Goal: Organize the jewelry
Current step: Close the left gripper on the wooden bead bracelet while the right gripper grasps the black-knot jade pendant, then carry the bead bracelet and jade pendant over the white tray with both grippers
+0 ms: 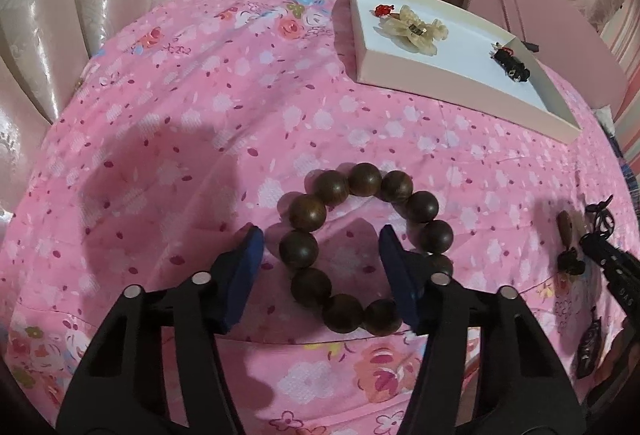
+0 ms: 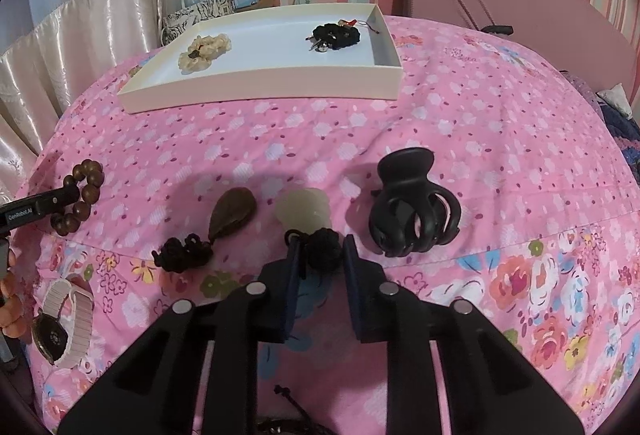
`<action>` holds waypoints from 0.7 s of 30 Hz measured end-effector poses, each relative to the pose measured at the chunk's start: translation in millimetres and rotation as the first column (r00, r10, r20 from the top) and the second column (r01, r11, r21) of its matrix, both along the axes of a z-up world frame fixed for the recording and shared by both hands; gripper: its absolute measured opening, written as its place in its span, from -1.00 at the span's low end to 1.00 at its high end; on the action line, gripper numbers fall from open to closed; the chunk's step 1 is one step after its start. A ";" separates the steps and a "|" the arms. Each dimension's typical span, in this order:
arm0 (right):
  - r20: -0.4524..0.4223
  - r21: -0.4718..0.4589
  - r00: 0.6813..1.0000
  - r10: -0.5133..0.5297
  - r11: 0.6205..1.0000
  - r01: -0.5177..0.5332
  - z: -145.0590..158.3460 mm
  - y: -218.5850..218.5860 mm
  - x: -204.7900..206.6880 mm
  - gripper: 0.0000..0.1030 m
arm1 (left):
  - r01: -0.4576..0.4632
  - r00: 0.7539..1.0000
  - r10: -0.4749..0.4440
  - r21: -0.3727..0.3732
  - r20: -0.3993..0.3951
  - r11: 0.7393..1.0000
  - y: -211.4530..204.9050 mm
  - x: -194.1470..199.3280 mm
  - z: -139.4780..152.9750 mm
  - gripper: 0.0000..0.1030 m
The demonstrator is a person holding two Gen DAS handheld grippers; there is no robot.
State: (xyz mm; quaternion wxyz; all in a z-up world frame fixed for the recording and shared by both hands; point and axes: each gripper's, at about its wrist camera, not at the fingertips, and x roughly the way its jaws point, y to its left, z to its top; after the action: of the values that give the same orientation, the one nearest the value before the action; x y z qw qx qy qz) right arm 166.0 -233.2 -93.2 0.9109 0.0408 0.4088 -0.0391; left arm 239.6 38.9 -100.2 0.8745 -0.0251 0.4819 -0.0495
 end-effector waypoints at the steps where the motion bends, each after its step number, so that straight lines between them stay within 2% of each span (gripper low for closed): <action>1: 0.000 0.001 1.000 0.001 1.000 -0.001 -0.1 0.1 0.0 -0.59 | 0.000 1.000 0.000 0.010 0.002 1.000 -0.7 -0.3 -0.2 -0.05; 5: -0.001 -0.007 1.000 0.004 1.000 -0.004 0.3 1.5 1.0 -0.60 | -0.002 1.000 0.002 0.006 0.002 1.000 0.6 0.9 0.4 -0.19; 9: 0.002 -0.009 1.000 0.009 1.000 -0.009 0.8 1.4 1.3 -0.61 | -0.012 1.000 0.012 0.025 0.009 1.000 1.0 0.8 0.6 -0.51; 12: 0.004 -0.006 1.000 0.014 1.000 -0.014 1.5 0.5 1.7 -0.61 | -0.017 1.000 0.017 0.039 0.011 0.999 1.5 0.6 0.9 -0.63; 21: 0.012 -0.011 1.000 0.025 1.000 -0.025 3.9 -1.7 3.7 -0.63 | -0.005 0.999 0.003 0.044 0.035 0.999 -4.1 -2.5 6.4 -0.67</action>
State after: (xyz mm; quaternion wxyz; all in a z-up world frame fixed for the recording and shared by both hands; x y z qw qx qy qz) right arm 169.7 -234.9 -89.3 0.9140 0.0311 0.4035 -0.0296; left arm 237.1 34.8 -93.8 0.8832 -0.0057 0.4675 -0.0376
